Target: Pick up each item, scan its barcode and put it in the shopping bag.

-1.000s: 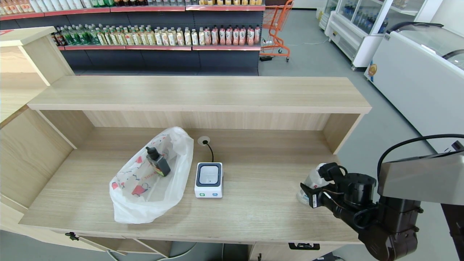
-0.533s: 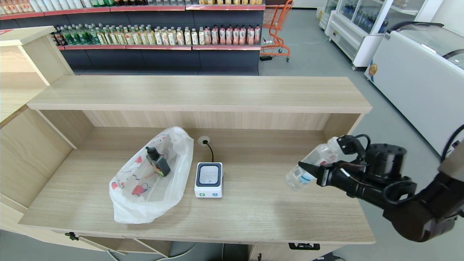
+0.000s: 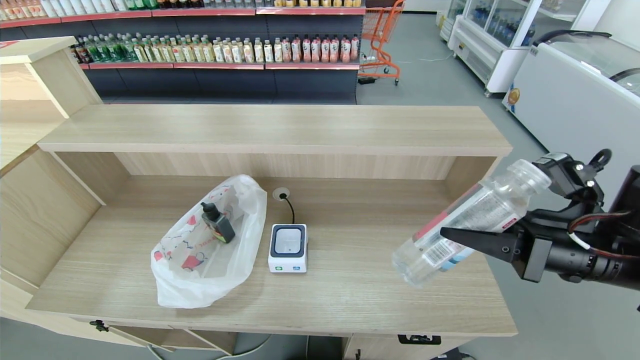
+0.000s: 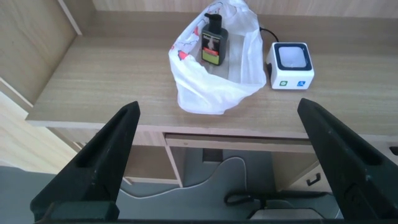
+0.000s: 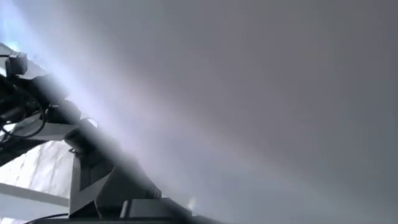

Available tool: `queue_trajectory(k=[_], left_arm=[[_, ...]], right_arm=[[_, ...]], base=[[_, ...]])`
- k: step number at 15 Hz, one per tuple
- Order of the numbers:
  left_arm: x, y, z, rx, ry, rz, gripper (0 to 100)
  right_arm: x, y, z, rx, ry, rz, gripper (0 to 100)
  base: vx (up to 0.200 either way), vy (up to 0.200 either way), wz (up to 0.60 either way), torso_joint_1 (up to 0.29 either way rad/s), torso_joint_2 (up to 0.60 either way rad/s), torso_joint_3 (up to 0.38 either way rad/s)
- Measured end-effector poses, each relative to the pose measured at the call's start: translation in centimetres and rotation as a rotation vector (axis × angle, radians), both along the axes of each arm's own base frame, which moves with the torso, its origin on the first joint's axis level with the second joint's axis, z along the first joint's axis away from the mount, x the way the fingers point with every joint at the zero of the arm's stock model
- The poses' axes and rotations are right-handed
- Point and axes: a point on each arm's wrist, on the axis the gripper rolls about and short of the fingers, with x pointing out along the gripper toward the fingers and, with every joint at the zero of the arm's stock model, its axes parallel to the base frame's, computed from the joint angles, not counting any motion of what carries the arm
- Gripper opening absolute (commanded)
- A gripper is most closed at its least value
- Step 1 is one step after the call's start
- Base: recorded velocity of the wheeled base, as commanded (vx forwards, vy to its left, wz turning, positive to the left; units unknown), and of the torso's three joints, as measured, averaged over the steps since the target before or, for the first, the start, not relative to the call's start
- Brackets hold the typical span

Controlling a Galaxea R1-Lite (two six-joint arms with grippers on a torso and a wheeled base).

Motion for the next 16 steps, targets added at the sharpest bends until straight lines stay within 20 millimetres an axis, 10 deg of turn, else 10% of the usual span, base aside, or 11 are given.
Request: queue_trajectory(k=[16], left_arm=[[0.0, 0.0, 0.0, 0.0, 0.0, -0.001, 100]], right_arm=[[-3.3, 3.6, -1.4, -0.06, -0.009, 0.314, 0]], base=[[0.0, 0.0, 0.0, 0.0, 0.0, 0.0]])
